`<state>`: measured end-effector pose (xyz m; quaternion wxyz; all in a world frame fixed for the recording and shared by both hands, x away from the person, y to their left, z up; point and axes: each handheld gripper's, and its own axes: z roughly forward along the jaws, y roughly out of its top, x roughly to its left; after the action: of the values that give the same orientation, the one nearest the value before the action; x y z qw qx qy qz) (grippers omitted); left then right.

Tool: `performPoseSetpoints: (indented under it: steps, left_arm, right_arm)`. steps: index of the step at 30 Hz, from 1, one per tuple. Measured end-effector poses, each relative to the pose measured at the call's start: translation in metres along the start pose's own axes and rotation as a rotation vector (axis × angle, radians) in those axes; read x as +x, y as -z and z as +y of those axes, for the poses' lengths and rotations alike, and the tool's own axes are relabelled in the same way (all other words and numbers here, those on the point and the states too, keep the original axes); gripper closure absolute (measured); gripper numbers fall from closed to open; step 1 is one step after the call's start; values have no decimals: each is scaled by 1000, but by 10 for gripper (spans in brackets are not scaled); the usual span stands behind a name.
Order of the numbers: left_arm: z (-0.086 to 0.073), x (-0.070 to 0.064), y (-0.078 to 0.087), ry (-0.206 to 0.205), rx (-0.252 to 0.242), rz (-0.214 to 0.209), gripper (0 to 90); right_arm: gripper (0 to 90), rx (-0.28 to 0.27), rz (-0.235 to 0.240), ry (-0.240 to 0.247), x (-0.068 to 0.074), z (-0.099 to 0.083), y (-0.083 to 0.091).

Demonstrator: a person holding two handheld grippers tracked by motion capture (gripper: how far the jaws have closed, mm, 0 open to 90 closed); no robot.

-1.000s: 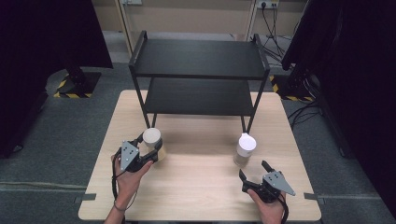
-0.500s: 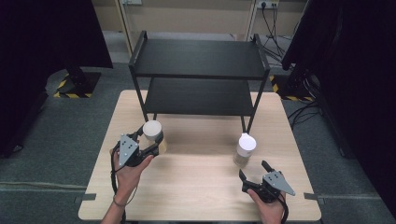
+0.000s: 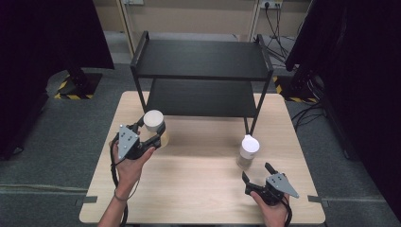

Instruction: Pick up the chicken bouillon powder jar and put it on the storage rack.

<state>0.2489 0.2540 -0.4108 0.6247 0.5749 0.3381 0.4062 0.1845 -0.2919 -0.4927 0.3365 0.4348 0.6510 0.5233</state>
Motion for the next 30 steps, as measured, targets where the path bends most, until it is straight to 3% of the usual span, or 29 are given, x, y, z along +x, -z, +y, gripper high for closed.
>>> performPoseSetpoints:
  steps: [30]
  left_arm:
    - [53,-1,-24,-15,-81,18,335]
  right_arm:
    - [35,-1,0,-1,0,0,0]
